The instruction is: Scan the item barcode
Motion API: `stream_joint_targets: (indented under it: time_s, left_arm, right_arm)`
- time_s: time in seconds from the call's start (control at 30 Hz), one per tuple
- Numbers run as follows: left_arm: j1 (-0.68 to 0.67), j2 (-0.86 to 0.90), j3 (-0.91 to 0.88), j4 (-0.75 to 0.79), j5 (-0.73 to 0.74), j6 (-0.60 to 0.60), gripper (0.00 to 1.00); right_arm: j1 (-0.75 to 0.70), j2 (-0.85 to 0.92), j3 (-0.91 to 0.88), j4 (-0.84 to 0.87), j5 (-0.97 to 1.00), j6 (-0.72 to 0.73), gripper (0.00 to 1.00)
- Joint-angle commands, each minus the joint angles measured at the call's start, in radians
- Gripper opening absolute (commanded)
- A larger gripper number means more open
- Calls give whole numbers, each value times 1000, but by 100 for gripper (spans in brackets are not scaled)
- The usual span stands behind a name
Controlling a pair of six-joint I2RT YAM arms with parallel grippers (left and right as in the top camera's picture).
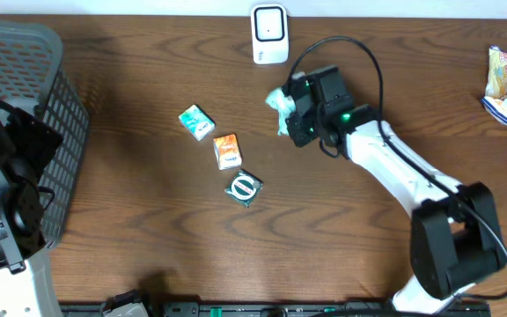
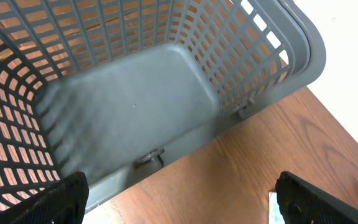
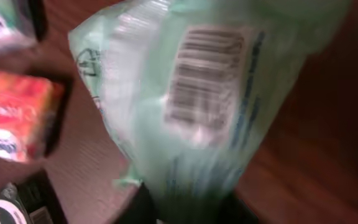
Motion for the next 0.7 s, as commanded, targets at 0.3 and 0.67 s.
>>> stream_joint_targets:
  time_s: [0.3,0.67]
  left_arm:
    - [3,0,2,-4,-6,-8,95]
    - [3,0,2,-4,-6,-9,95]
  right_arm:
    - [7,-92,5,33,-3,105,61]
    - [140,30,5,105,434,106,56]
